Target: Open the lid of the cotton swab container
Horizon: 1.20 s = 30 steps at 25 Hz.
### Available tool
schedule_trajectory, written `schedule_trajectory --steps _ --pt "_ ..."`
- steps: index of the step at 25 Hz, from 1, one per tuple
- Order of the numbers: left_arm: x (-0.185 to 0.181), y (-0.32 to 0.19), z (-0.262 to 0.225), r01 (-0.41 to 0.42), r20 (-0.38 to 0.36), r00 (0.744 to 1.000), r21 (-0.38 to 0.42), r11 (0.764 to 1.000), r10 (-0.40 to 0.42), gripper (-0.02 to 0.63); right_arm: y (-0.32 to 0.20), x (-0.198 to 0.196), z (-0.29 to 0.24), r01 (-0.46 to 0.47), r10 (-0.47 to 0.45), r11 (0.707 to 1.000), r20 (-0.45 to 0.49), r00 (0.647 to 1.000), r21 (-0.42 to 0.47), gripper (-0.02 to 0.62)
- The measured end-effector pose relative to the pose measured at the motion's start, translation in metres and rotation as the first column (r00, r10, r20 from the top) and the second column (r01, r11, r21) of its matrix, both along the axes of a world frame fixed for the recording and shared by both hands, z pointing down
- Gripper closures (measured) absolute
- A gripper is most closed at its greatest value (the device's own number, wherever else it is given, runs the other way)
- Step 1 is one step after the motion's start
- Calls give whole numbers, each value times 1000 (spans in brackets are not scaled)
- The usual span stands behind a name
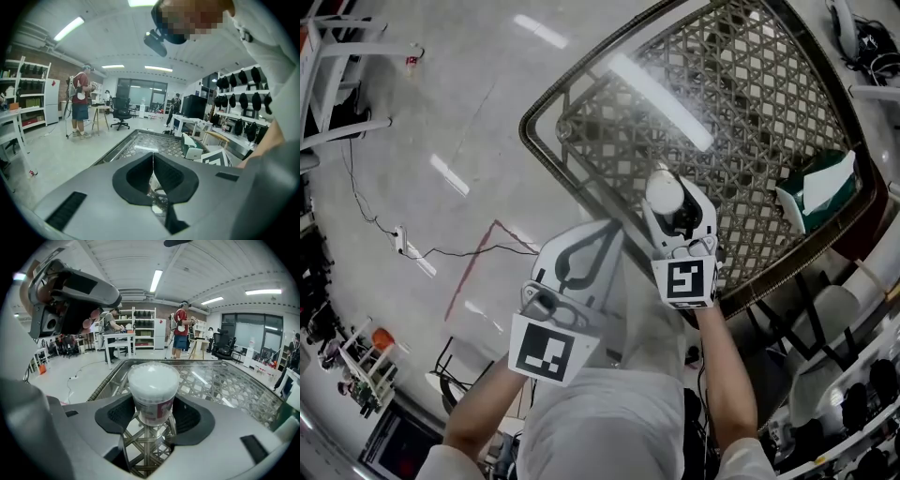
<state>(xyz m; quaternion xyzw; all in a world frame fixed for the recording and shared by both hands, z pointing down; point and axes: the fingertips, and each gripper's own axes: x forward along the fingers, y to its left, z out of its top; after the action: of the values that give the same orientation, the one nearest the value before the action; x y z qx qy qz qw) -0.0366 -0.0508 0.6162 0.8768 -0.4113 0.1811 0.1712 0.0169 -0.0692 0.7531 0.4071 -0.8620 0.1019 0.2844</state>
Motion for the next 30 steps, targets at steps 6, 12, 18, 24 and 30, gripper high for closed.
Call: schedule_trajectory --steps 6,12,18,24,30 --pt "2 -4 -15 -11 -2 1000 34 999 11 601 -1 5 -21 -2 2 1000 37 999 -3 351" --pt "5 -4 -45 -8 -2 1000 48 999 8 601 2 11 -60 -6 7 1000 71 997 -12 351" --pt "11 -8 -77 13 -17 1000 68 998 -12 601 -3 26 -113 -28 26 999 85 996 17 351" --pt "9 -7 -117 63 -43 997 84 994 -59 601 -4 33 -173 -30 26 998 70 997 53 351" --pt "3 -4 -162 117 -107 988 85 989 -108 601 3 32 -241 -21 18 997 43 999 76 351"
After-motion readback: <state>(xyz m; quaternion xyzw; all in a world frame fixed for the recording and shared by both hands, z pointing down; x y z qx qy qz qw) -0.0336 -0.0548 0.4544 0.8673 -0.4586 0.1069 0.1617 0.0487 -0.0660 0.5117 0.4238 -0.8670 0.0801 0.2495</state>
